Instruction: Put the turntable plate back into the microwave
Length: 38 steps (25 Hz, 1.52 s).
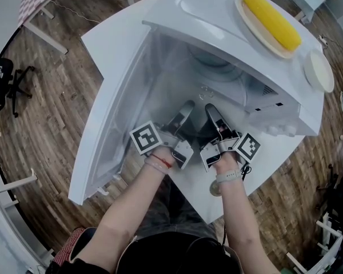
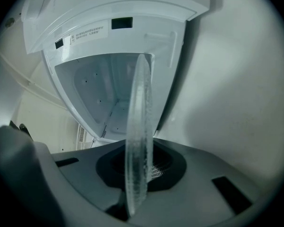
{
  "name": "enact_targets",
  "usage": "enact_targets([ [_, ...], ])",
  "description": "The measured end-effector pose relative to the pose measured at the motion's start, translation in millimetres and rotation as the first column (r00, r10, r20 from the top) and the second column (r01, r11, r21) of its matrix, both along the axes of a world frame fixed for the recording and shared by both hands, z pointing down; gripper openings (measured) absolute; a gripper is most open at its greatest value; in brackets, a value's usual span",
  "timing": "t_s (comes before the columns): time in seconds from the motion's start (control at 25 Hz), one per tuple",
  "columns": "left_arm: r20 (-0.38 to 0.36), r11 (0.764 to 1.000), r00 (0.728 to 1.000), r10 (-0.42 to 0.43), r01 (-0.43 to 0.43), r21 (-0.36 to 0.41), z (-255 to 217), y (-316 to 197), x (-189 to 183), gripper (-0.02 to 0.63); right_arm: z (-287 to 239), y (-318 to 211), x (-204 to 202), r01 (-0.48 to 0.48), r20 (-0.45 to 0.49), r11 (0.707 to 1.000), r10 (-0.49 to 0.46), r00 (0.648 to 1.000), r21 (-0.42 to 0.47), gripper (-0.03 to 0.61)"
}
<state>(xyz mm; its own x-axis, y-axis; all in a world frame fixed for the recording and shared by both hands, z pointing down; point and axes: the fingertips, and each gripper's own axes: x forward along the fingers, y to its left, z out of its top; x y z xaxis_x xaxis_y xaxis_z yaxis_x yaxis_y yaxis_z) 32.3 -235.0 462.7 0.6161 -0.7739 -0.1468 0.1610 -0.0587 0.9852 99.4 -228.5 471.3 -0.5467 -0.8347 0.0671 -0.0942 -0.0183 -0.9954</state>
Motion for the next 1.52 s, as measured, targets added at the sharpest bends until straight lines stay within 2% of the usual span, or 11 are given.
enact_targets([
  [0.56,0.034,0.999,0.998,0.048,-0.048,0.019,-0.6,14.9,4.4,0.037,-3.0,-16.7,3.8,-0.047,0.009,0.999,0.047,0.999,0.002,0.041],
  [0.88,-0.027,0.999,0.998,0.049,-0.049,-0.02,0.7,15.4,1.4,0.035,-9.7,-14.7,0.2,-0.049,-0.017,0.997,0.05,0.999,0.054,0.045],
  [1.12,-0.035,0.999,0.999,0.041,-0.042,-0.028,-0.4,12.5,2.4,0.035,-15.5,-3.5,-3.6,0.01,-0.064,0.996,-0.004,0.998,0.093,0.084],
  [1.52,-0.02,1.0,1.0,0.01,-0.011,-0.023,-0.9,0.0,-1.2,0.035,-10.5,21.5,-9.0,0.031,-0.025,0.996,-0.029,0.999,0.078,0.083],
])
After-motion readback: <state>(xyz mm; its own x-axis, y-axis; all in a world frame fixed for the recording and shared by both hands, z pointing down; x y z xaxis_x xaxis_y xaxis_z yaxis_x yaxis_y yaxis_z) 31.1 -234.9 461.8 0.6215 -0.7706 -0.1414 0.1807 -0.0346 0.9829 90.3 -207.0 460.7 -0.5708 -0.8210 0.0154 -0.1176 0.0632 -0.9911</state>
